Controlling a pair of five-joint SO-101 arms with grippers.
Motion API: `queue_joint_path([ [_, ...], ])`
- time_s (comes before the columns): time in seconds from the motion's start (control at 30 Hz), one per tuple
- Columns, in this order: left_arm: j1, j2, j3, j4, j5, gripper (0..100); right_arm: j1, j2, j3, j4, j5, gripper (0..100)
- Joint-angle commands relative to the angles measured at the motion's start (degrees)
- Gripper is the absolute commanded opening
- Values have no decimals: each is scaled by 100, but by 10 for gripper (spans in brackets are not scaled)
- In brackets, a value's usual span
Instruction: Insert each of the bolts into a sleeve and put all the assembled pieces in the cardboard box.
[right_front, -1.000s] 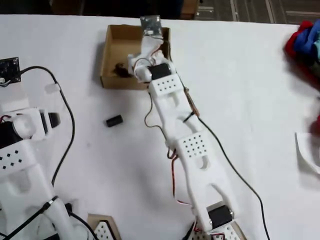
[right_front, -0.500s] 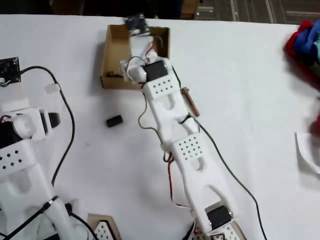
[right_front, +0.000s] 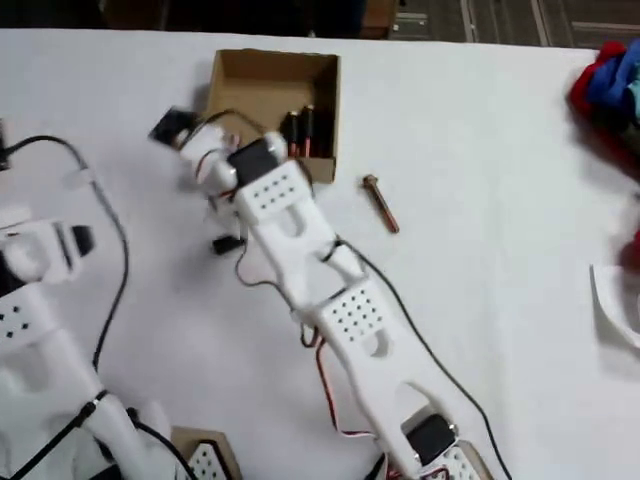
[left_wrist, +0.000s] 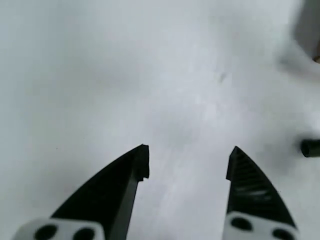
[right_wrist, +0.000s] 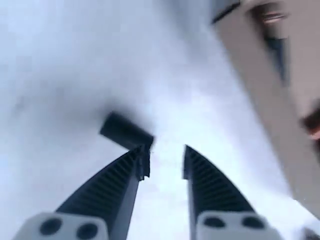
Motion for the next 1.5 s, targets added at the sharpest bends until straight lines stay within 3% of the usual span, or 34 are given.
queue_joint_path([
  [0.0,-756,-167,-75,-273,-62,260,-215,-514,466,127,70,170],
  [0.17,-1152,-167,-66,-352,-62,260,-277,-470,800,127,949,225],
  [0.6,-1152,-167,-57,-308,-62,260,-312,-4,853,4,3103,226],
  [0.83,-1143,-167,-31,-308,-62,260,-470,13,809,-66,3490,226],
  [1.2,-1134,-158,-66,-343,-62,260,-593,338,651,-497,3455,222],
  [1.4,-1134,-158,-66,-343,-62,260,-426,532,598,-488,3464,11],
  [1.47,-1134,-158,-66,-343,-62,260,-356,532,607,-462,3455,24],
])
